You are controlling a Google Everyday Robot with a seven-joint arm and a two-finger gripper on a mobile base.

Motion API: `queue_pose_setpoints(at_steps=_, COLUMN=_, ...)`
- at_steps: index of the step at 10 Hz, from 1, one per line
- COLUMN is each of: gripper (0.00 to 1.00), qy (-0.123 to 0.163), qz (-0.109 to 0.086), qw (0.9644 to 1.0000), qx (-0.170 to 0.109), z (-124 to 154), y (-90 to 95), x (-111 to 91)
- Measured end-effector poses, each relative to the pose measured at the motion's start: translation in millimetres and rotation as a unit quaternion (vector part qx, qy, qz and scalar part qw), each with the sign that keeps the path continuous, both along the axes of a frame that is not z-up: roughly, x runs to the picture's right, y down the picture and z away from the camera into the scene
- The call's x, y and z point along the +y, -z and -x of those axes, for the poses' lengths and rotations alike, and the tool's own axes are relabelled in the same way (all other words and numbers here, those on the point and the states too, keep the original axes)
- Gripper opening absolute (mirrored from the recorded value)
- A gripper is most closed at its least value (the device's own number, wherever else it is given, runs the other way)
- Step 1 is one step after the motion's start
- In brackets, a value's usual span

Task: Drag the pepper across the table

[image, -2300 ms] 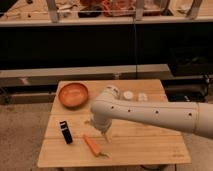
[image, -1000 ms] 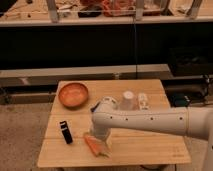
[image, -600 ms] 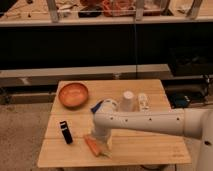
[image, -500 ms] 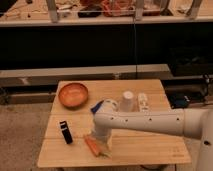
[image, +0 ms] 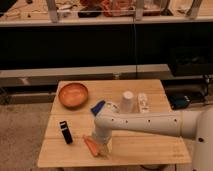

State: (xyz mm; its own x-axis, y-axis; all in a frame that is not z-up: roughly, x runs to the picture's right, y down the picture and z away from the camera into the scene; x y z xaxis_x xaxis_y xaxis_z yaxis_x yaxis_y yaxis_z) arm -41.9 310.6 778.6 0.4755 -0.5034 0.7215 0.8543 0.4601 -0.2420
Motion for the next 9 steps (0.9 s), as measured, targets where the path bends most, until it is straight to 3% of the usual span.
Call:
queue_pose_setpoints(at_steps=6, gripper=0.8, qy=0.006, qz=-0.002, qw=1.0, qx=-0.002, z=-1.0, y=1.0, x=0.2)
queue_pose_setpoints(at_steps=7, gripper=0.8, qy=0.034, qz=-0.019, qw=0.999, qx=-0.021, z=5.5, y=8.7, x=-4.3)
queue_pose_setpoints(at_steps=9, gripper=0.8, qy=0.087, qz=-0.048, qw=0.9921, qx=-0.076, z=25.8, y=22.8, x=-16.5)
